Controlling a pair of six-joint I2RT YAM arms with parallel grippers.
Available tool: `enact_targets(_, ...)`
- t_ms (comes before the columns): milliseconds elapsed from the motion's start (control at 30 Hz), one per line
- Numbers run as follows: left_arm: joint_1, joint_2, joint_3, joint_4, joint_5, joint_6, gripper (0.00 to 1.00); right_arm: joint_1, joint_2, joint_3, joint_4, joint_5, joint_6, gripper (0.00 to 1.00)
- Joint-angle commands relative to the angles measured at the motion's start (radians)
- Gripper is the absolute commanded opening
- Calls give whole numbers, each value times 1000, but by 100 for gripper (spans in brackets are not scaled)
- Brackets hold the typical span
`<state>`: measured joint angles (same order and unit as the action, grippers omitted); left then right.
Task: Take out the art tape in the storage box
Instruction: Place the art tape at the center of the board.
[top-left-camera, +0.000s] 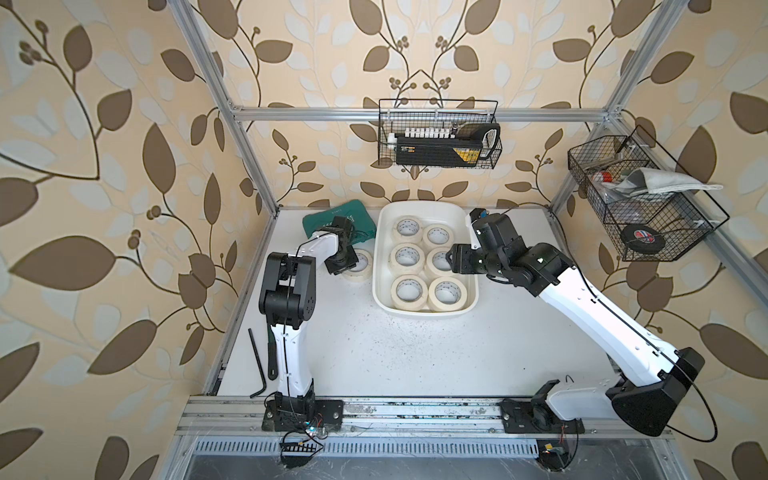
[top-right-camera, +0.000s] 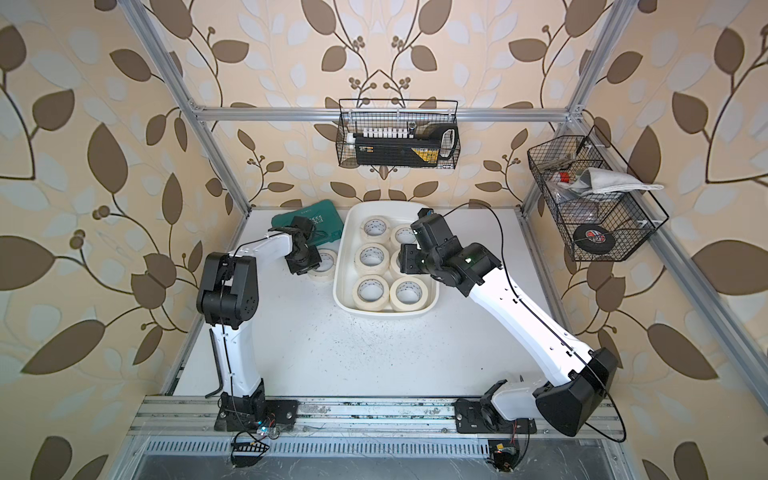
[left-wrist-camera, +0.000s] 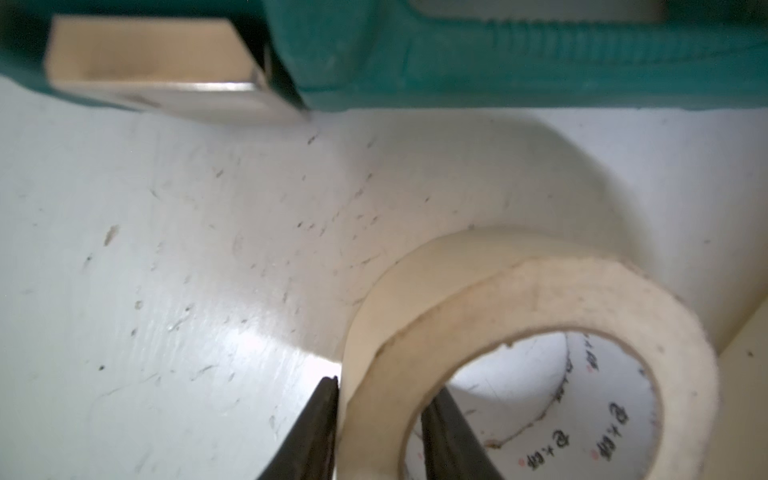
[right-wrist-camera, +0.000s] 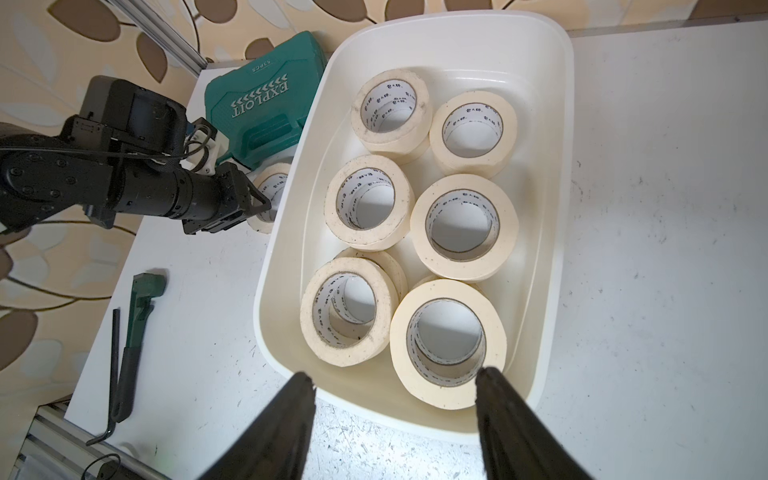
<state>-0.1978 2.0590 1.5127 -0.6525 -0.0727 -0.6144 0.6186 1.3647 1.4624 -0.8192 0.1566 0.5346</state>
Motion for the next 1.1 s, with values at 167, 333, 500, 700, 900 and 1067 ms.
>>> enact_targets(167, -8, -66, 40, -35, 50, 19, 54, -8, 15, -15, 6, -32, 11, 63)
enact_targets(333, -8, -164, 22, -80, 53, 30, 71, -16, 55, 0, -3, -60, 22, 64)
enact_targets(500, -8, -287, 4, -139, 52, 52, 83, -28, 127, 46, 3, -62, 38, 64)
enact_targets(700, -8, -444, -54, -189, 77, 78, 90, -56, 276, 113, 35, -34, 80, 64)
enact_targets(900, -8, -654, -162, -212, 82, 98, 97, -74, 489, 242, 36, -61, 101, 64)
enact_targets(1067, -8, -759, -202, -246, 107, 112, 99, -82, 655, 397, 5, -41, 108, 66)
